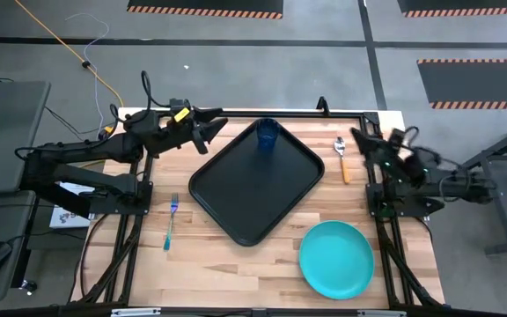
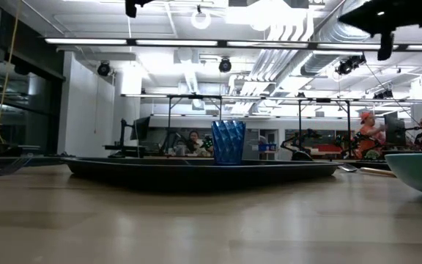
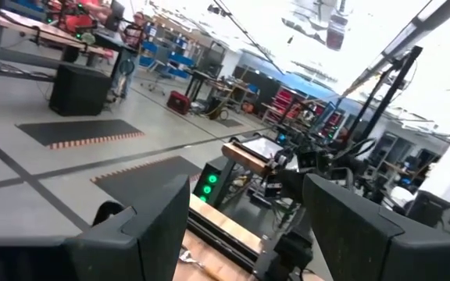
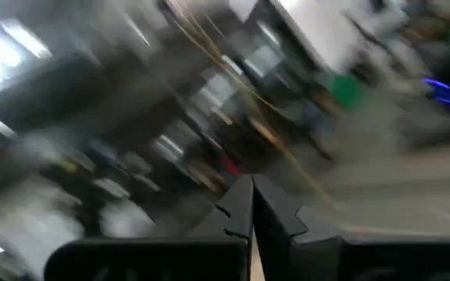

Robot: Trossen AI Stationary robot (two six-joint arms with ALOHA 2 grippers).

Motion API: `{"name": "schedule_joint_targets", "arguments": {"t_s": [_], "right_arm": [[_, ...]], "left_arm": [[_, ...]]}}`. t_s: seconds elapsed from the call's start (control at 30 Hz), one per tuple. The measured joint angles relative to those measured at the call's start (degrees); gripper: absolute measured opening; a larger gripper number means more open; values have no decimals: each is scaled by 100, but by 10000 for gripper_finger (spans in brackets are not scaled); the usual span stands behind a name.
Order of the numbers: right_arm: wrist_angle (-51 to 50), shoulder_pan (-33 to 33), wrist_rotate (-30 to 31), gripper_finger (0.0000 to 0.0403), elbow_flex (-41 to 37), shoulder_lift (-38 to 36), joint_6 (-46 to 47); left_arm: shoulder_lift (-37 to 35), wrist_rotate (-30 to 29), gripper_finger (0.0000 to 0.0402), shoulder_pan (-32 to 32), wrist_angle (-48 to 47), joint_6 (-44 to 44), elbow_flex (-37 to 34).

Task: Pick and place plate/cup/fork/spoon on tray
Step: Put the orange spoon on the black tray to the right of the blue cup

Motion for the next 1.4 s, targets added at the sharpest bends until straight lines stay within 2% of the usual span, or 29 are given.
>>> {"name": "schedule_joint_targets", "arguments": {"t_s": [0.1,0.2,0.27,0.37,0.53,0.7,0.8,0.9,1.23,1.4], "right_arm": [[-1466,-163,645,0,1010,1088,21],[-2954,-478,834,0,1870,2073,365],[-3818,-837,643,1,2290,2680,962],[-4585,-1567,-227,15,2635,3441,1436],[-4591,-2934,-1738,103,2859,4595,1106],[-5179,-3868,-2413,208,2917,5776,1199],[-5802,-4074,-2647,245,2915,6384,1274],[-6080,-4114,-2665,255,2915,6829,1132],[-5682,-4232,-2830,256,2910,7950,719],[-5676,-4374,-2984,245,2910,8229,414]], "left_arm": [[0,-18,241,0,-7,14,0],[0,-18,241,0,-80,99,0],[0,21,241,0,-115,98,0],[0,176,241,0,-226,73,0],[0,475,241,0,-351,56,0],[0,473,241,3,-365,70,0],[0,463,241,7,-335,263,0],[0,461,241,7,-336,356,1],[0,456,241,7,-335,361,1],[0,410,241,7,-333,361,2]]}}
